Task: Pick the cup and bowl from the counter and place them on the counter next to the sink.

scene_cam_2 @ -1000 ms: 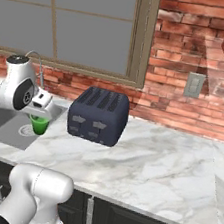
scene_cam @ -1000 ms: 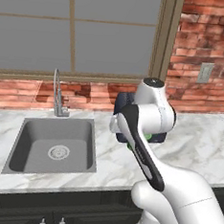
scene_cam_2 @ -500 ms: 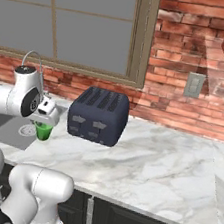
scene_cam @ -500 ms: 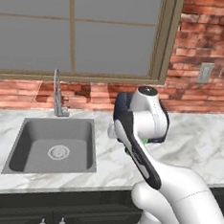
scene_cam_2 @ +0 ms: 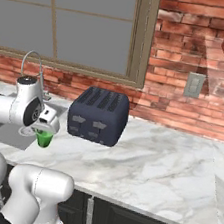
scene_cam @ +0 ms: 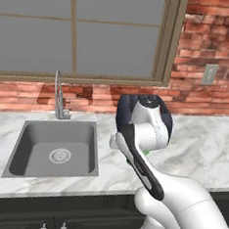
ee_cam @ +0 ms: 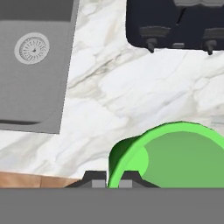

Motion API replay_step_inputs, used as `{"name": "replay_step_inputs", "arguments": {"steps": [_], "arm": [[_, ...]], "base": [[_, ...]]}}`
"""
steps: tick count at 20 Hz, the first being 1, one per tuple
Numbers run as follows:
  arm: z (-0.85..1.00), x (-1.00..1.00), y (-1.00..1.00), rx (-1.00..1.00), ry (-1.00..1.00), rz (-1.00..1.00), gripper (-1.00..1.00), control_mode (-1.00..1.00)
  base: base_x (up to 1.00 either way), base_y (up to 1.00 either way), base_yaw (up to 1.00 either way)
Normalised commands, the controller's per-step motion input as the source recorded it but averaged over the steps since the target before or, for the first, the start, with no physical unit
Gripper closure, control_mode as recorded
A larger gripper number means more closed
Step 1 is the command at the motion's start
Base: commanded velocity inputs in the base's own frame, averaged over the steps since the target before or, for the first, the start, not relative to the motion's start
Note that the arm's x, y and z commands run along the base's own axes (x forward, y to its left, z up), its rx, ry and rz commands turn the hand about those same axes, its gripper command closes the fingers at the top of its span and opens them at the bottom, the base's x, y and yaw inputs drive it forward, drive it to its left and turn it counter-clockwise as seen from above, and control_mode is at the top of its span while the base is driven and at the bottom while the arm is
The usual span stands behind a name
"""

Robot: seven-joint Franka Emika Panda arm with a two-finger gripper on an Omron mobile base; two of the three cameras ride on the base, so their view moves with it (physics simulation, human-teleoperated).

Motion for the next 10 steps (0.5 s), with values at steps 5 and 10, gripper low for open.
{"name": "replay_step_inputs", "arguments": {"steps": [5,10], "arm": [[-0.16,0.04,0.0,0.0,0.0,0.0,1.0,-1.0],[-0.22,0.11,0.0,0.0,0.0,0.0,1.0,-1.0]], "base": [[0.0,0.0,0.0],[0.0,0.0,0.0]]}}
